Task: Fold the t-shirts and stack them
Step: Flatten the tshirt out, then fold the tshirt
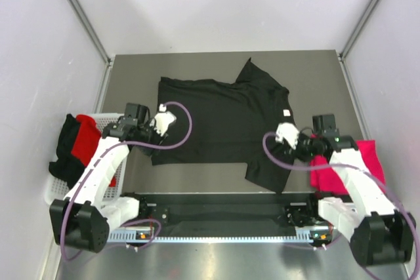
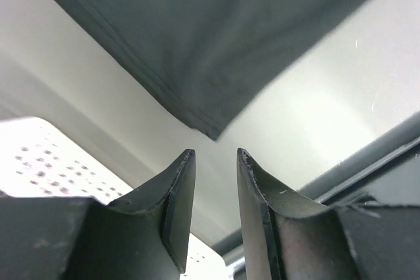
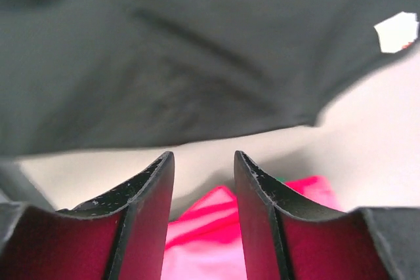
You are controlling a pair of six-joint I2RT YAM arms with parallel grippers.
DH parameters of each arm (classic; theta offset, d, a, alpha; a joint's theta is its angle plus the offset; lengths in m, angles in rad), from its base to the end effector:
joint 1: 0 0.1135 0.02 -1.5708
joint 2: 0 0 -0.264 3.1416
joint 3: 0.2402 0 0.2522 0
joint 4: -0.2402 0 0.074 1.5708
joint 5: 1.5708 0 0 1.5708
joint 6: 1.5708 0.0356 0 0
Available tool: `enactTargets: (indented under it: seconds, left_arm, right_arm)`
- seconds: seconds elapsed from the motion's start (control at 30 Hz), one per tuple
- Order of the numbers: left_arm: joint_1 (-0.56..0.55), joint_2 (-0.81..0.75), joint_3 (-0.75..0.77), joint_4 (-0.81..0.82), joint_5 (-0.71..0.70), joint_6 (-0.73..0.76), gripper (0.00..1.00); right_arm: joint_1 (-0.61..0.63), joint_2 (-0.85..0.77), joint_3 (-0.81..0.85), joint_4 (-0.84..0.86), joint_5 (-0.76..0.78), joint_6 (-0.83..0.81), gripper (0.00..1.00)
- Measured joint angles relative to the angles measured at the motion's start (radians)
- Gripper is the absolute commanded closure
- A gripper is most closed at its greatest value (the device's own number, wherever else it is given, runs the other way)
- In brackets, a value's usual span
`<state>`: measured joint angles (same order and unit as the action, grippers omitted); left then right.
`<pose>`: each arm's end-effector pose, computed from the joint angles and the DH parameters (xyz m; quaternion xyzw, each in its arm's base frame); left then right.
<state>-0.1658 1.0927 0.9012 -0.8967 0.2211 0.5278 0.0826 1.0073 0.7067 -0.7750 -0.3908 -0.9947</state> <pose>0.1969 -0.0409 0.2639 0.3528 0.8987 -0.0626 0.2529 0.1798 0.0285 0.2274 -0.5287 0.7920 0.0631 0.2987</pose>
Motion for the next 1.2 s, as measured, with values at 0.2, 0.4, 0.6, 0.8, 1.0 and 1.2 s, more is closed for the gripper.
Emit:
enactTargets:
  seconds: [0.2, 0.4, 0.6, 0.8, 1.0, 1.2]
  left_arm:
    - [-0.001, -0.055, -0.055, -0.002, -0.025, -0.004, 0.64]
    - [-0.001, -0.011, -0.055, 0.058, -0.049, -0.064, 0.64]
    - [-0.001, 0.08, -0.055, 0.123, -0.085, -0.106, 0.65]
    - [-0.001, 0.15, -0.052, 0.167, -0.12, -0.136, 0.65]
    - [-0.001, 0.196, -0.036, 0.175, -0.17, -0.152, 0.65]
    - [-0.001, 0.203, -0.023, 0.18, -0.194, -0.159, 0.65]
  right_arm:
    - [0.028, -0.155, -0.141, -0.115, -0.053, -0.175, 0.58]
    - [0.074, -0.17, -0.146, -0.211, -0.086, -0.319, 0.59]
    - [0.212, -0.231, -0.204, -0.236, -0.053, -0.43, 0.59]
    - [0.354, -0.214, -0.23, -0.221, -0.034, -0.442, 0.6]
    - [0.475, -0.174, -0.23, -0.2, -0.018, -0.425, 0.62]
    - [0.546, -0.126, -0.23, -0.205, 0.012, -0.422, 0.62]
